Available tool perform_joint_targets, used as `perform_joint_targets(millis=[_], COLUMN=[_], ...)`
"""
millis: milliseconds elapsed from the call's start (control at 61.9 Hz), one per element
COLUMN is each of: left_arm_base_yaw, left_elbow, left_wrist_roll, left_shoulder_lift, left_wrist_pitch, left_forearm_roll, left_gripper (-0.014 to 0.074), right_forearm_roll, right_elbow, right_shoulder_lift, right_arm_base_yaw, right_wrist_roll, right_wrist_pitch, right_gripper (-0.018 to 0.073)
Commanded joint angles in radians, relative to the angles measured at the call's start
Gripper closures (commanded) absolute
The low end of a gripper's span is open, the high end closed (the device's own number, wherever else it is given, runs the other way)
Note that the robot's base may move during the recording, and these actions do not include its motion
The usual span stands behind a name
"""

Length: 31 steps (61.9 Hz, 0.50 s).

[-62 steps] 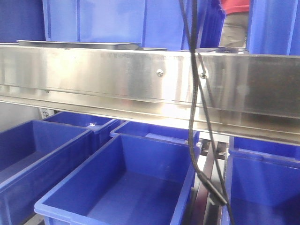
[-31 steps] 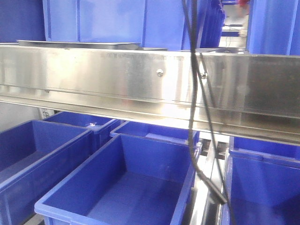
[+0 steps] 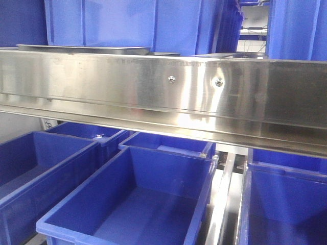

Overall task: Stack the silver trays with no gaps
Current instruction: 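Open both grippers and withdraw them from the stacked tray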

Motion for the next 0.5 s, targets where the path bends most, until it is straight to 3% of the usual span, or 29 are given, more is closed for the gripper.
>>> perform_joint_targets(millis=[0, 291, 485], left_arm_base_yaw=[0.002, 0.002, 0.002], left_elbow=[-0.006, -0.006, -0.006], left_wrist_roll=[0.005, 0.005, 0.005], left_shoulder_lift=[-0.014, -0.014, -0.014], left_wrist_pitch=[-0.016, -0.016, -0.016], left_forearm_roll=[0.003, 0.003, 0.003], left_gripper=[0.0571, 0.0571, 0.0571], right_forearm_roll=[-0.012, -0.01, -0.006], right_elbow=[0.097, 0.512, 0.776], right_shoulder_lift=[-0.092, -0.45, -0.721], right_arm_base_yaw=[-0.002, -0.028, -0.205], right_wrist_roll=[-0.01, -0.01, -0.007], right_wrist_pitch=[-0.067, -0.33, -0.49], right_gripper=[0.0637, 0.0637, 0.0637])
